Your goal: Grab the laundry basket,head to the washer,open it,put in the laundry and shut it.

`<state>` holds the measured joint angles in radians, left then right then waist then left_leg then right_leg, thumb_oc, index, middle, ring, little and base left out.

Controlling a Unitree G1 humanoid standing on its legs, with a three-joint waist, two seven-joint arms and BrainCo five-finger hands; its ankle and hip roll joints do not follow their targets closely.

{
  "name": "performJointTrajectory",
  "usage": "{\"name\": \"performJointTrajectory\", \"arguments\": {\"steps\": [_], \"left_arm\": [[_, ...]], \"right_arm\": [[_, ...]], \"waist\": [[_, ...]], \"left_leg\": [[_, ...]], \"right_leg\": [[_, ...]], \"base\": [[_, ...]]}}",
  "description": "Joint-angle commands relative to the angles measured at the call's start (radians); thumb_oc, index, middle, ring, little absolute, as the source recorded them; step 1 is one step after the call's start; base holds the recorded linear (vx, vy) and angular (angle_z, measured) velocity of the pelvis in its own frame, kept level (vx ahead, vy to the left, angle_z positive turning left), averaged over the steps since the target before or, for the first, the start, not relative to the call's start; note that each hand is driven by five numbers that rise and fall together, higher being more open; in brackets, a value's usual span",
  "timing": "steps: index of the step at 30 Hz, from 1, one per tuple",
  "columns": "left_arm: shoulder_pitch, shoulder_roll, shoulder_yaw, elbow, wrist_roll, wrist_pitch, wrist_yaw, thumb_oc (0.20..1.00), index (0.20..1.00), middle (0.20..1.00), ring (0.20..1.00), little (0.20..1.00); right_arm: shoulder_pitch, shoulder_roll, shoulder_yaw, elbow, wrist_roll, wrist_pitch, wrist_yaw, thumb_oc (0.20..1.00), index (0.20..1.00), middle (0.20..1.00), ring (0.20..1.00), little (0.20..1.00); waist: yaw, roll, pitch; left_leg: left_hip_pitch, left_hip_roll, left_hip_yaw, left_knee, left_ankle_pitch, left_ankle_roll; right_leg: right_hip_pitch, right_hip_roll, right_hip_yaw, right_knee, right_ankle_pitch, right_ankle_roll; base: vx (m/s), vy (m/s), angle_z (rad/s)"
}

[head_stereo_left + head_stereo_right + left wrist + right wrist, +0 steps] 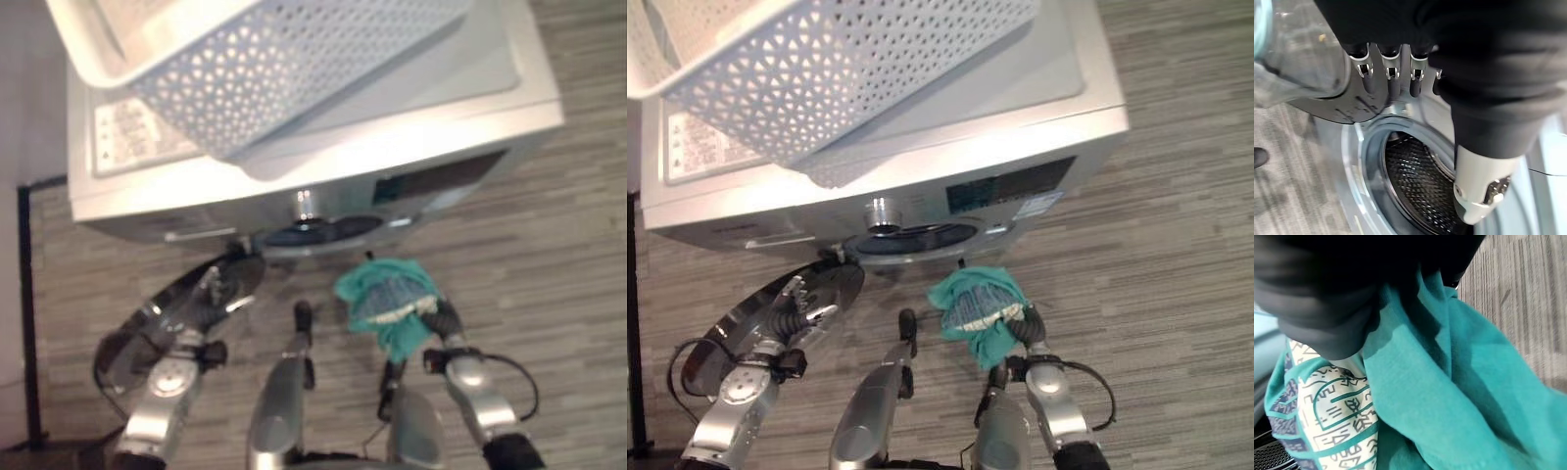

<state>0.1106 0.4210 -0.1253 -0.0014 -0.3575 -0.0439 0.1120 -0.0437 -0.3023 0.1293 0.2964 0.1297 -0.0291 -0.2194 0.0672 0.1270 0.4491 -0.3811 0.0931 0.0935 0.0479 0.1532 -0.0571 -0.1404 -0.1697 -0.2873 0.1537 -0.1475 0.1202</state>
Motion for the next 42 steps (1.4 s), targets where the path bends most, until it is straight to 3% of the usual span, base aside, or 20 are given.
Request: {"name": "performJointTrajectory", "arguments": {"steps": [1, 15, 25, 42], "left_arm": [[0.02, 0.042, 0.004, -0.043, -0.024, -0.062, 0.013, 1.0, 1.0, 1.0, 1.0, 1.0], [0.036, 0.042, -0.022, -0.032, -0.038, -0.075, 0.015, 1.0, 1.0, 1.0, 1.0, 1.0], [0.029, 0.049, -0.066, -0.013, -0.049, -0.078, 0.014, 1.0, 1.0, 1.0, 1.0, 1.0], [0.019, 0.096, -0.149, -0.026, -0.088, -0.093, -0.01, 1.0, 1.0, 1.0, 1.0, 1.0]], "right_arm": [[0.053, 0.021, 0.019, -0.04, 0.034, -0.064, -0.016, 0.2, 0.2, 0.2, 0.2, 0.2], [-0.083, 0.049, 0.052, 0.005, 0.028, -0.09, -0.081, 0.2, 0.2, 0.2, 0.2, 0.2], [-0.238, 0.063, -0.011, 0.03, 0.026, -0.116, -0.188, 0.2, 0.2, 0.2, 0.2, 0.2], [-0.558, 0.036, -0.054, 0.279, 0.051, -0.127, -0.298, 0.2, 0.2, 0.2, 0.2, 0.2]], "waist": [[0.012, -0.009, -0.048], [0.06, 0.024, -0.021], [0.1, 0.053, -0.013], [0.186, 0.109, 0.032]], "left_leg": [[-0.071, 0.011, -0.005, 0.043, -0.041, -0.003], [-0.141, -0.013, -0.003, 0.051, -0.045, 0.003], [-0.184, -0.04, -0.013, 0.05, -0.044, 0.006], [-0.296, -0.082, -0.022, 0.089, -0.051, 0.009]], "right_leg": [[-0.03, -0.055, 0.026, 0.124, -0.135, -0.041], [-0.059, -0.069, 0.005, 0.098, -0.121, -0.034], [-0.067, -0.08, -0.015, 0.075, -0.112, -0.03], [-0.107, -0.103, -0.058, 0.079, -0.105, -0.025]], "base": [[0.01, 0.029, 0.17], [0.01, 0.021, 0.05], [0.01, 0.011, 0.05], [0.01, 0.021, 0.08]]}}
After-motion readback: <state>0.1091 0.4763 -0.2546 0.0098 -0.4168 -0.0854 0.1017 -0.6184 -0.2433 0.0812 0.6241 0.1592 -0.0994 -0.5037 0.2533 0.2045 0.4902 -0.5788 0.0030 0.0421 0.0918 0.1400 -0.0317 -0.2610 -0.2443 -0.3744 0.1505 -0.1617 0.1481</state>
